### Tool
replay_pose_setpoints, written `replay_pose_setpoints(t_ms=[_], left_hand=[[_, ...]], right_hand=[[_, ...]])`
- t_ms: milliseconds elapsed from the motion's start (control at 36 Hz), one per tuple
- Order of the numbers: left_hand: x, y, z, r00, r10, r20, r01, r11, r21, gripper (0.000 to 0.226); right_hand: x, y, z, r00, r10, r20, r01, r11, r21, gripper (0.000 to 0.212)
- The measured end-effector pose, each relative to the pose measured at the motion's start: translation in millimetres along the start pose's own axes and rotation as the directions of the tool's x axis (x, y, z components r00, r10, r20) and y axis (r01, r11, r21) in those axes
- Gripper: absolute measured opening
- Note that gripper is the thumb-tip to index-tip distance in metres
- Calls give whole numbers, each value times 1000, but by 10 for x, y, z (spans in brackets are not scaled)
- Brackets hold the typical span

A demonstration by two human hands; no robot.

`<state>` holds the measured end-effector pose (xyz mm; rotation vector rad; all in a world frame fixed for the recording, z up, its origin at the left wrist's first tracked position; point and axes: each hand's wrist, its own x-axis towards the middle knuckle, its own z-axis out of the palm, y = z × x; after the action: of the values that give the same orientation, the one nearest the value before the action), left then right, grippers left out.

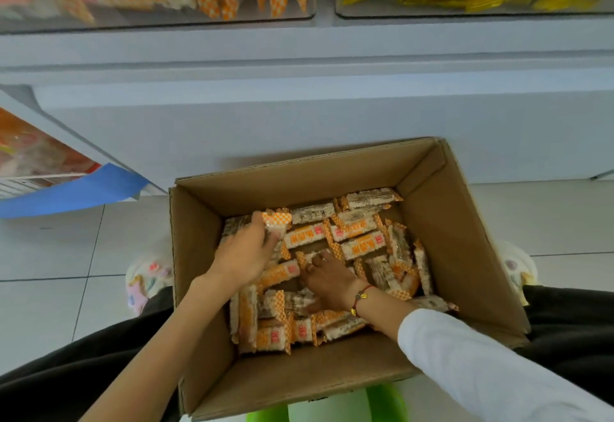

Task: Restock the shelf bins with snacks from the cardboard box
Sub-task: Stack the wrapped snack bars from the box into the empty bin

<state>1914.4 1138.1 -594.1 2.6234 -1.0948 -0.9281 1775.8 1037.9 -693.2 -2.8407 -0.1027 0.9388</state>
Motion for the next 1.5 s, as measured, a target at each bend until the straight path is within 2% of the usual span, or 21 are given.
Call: replay_pose_setpoints(t_ms=[83,194,278,333,417,472,500,583,639,750,806,889,972,1000,1056,1167,1222,1306,1417,1444,1500], left_hand=[[40,92,-52,994,-97,56,111,930,-350,60],[90,153,-201,966,-170,194,256,720,-645,73],[38,147,-283,961,-219,171,273,635,-723,52],[-39,167,-350,956,-242,165,273,533,-801,39],[-189,255,-456,957,-244,155,249,421,-872,15],[-295,355,-534,961,-233,150,229,362,-904,14],[-326,398,-536,964,-224,144,219,357,-908,14],[-462,529,-649,971,-236,33,128,399,-908,14],[-567,619,-769,976,-215,-35,53,392,-919,14],[-765,783,-962,989,-140,-38,0,261,-965,34],[-792,855,-1064,994,-90,-64,-45,196,-980,53],[-867,984,-1274,986,-58,-153,-142,160,-977,57],[-893,1028,-1423,974,-56,-219,-196,273,-942,96],[-926,1042,-1502,962,-54,-268,-239,308,-921,99],[-963,1067,-1670,934,-28,-357,-329,326,-886,93],[-979,1092,-2110,874,-3,-485,-462,302,-834,44],[-946,1092,-2393,852,-15,-523,-493,309,-813,45],[-741,1082,-2835,849,-44,-527,-484,339,-807,73],[-378,1122,-3321,873,-46,-486,-424,423,-801,82],[-273,1146,-3410,869,-34,-494,-432,436,-789,74],[-69,1251,-3569,848,-19,-530,-457,483,-747,52]], right_hand=[[-51,4,-41,992,36,118,-62,971,229,56],[-236,203,-233,980,122,159,-165,942,293,48],[-498,460,-482,953,275,128,-303,839,452,46],[-677,633,-619,927,365,85,-331,690,644,50],[-911,708,-857,886,463,0,-188,361,914,53],[-1015,591,-1043,870,490,-49,-42,174,984,41],[-1030,512,-1099,866,497,-58,13,94,995,45],[-1093,284,-1316,855,503,-127,147,0,989,72],[-1160,147,-1469,877,450,-170,208,-36,977,71],[-1295,-78,-1774,828,456,-327,349,38,936,28],[-1337,-145,-1929,784,484,-389,388,106,915,26],[-1417,-225,-2157,715,492,-496,407,283,868,35],[-1534,-280,-2410,665,438,-605,416,456,787,46],[-1564,-280,-2489,655,408,-636,434,486,758,45],[-1647,-280,-2686,640,364,-677,467,516,718,41],[-1826,-249,-3082,608,298,-736,547,515,660,42],[-1888,-211,-3260,579,280,-766,546,565,619,44],[-1887,-29,-3459,430,341,-836,466,710,529,48],[-1749,401,-3530,23,373,-928,125,920,373,46],[-1699,514,-3513,-50,376,-925,24,927,375,47],[-1608,681,-3462,-117,395,-911,-107,907,407,50]])
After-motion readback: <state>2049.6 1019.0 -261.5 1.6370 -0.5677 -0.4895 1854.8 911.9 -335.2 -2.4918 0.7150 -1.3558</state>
